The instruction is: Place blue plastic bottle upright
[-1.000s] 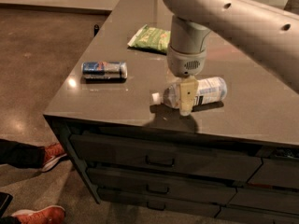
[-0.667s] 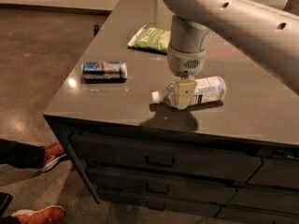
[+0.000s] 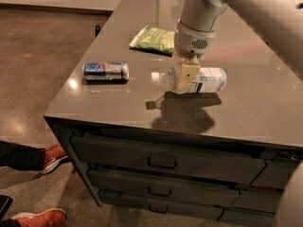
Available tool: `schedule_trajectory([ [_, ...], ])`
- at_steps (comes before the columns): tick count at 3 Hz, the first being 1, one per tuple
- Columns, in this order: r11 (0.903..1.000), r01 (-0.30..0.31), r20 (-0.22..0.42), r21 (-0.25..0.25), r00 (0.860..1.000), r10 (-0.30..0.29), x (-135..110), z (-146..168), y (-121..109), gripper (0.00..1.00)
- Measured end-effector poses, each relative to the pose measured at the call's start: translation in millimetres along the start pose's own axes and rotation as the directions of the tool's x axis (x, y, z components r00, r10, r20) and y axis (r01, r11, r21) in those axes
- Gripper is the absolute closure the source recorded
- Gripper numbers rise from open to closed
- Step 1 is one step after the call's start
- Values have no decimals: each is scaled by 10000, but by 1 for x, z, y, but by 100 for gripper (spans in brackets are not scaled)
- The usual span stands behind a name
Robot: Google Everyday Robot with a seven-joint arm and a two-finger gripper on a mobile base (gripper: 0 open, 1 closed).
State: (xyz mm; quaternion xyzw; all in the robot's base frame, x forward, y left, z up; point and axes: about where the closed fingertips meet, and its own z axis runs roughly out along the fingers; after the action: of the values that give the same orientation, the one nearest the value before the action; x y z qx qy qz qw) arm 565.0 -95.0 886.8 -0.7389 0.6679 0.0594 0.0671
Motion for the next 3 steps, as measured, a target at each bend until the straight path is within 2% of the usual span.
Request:
schedule_trajectory([
  [1,9987,-302,1318,400,9910,247,-7,-25,-15,100],
  [2,9922,-994,3017,757,9507,722,-11,-49,-29,100],
  [3,9780,-1857,4802,948,8691,1184,-8,-73,-40,100],
])
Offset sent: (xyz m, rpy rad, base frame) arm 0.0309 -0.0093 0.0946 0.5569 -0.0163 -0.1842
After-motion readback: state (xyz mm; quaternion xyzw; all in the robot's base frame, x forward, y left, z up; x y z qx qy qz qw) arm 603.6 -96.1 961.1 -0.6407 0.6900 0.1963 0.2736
